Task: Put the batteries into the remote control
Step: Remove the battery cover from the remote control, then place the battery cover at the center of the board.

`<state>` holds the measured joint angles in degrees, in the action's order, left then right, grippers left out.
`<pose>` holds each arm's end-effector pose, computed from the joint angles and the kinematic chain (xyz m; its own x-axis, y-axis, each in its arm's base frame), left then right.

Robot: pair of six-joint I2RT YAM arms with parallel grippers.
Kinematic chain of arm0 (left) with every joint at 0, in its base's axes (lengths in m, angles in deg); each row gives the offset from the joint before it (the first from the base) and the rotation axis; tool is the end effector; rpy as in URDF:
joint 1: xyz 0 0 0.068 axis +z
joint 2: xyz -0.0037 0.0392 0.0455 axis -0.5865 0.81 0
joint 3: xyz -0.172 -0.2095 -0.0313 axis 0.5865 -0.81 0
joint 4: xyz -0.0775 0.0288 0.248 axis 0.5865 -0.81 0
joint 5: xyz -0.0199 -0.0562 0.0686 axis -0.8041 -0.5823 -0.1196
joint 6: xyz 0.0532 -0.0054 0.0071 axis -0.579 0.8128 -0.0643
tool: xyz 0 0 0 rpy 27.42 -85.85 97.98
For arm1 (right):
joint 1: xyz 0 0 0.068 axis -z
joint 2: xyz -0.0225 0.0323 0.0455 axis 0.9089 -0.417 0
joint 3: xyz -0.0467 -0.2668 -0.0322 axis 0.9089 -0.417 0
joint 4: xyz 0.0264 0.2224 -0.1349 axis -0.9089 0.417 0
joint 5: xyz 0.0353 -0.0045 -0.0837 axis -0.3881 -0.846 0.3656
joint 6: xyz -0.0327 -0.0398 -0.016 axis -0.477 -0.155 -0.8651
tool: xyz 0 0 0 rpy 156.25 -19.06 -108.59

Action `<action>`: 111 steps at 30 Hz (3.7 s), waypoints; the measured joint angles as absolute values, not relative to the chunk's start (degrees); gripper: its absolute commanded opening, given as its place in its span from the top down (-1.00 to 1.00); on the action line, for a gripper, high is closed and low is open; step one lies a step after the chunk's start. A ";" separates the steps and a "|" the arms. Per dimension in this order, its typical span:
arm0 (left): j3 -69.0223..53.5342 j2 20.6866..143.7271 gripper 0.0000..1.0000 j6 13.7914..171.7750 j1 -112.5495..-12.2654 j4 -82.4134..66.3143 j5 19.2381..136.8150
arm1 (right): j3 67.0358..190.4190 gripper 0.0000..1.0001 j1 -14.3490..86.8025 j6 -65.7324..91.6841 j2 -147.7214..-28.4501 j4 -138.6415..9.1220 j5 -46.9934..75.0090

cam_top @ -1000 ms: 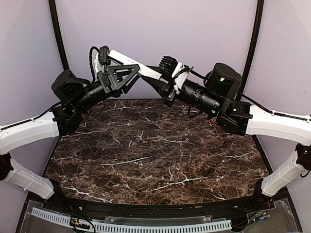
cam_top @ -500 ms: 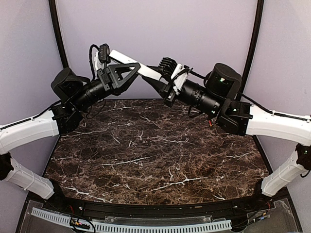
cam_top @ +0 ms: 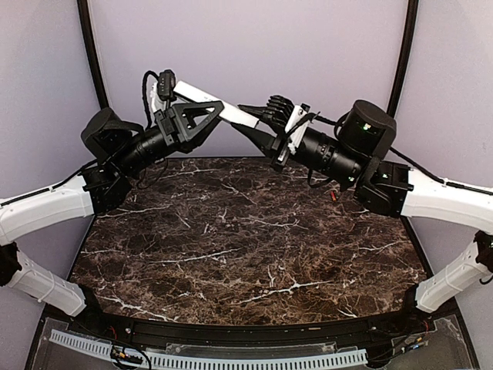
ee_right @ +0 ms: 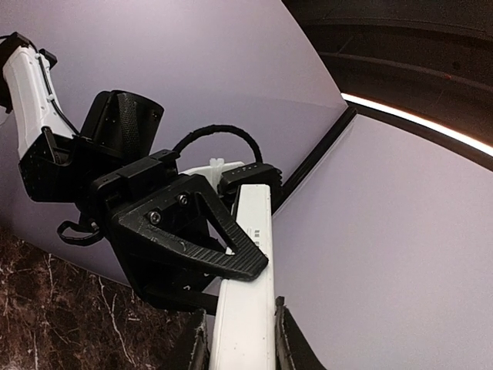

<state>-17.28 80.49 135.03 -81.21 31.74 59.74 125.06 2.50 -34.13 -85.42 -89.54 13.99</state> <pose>0.1917 -0.2163 0.4331 -0.5183 -0.5029 -0.6917 0.8257 -0.0837 -0.5579 0.1425 0.2880 0.4374 0.7138 -0.0125 -0.7002 -0.6270 0.4340 -0.6469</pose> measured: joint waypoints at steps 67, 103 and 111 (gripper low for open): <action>-17.46 78.11 1.00 132.58 -81.38 30.47 60.40 | 126.04 1.00 2.79 -37.69 -80.54 -77.87 19.67; -20.76 67.57 1.00 116.05 -81.16 16.79 70.06 | 118.26 1.00 23.88 25.87 -81.72 -59.49 26.18; -21.94 64.80 1.00 114.50 -81.16 15.69 70.87 | 95.97 1.00 29.19 50.41 -83.14 -62.50 12.72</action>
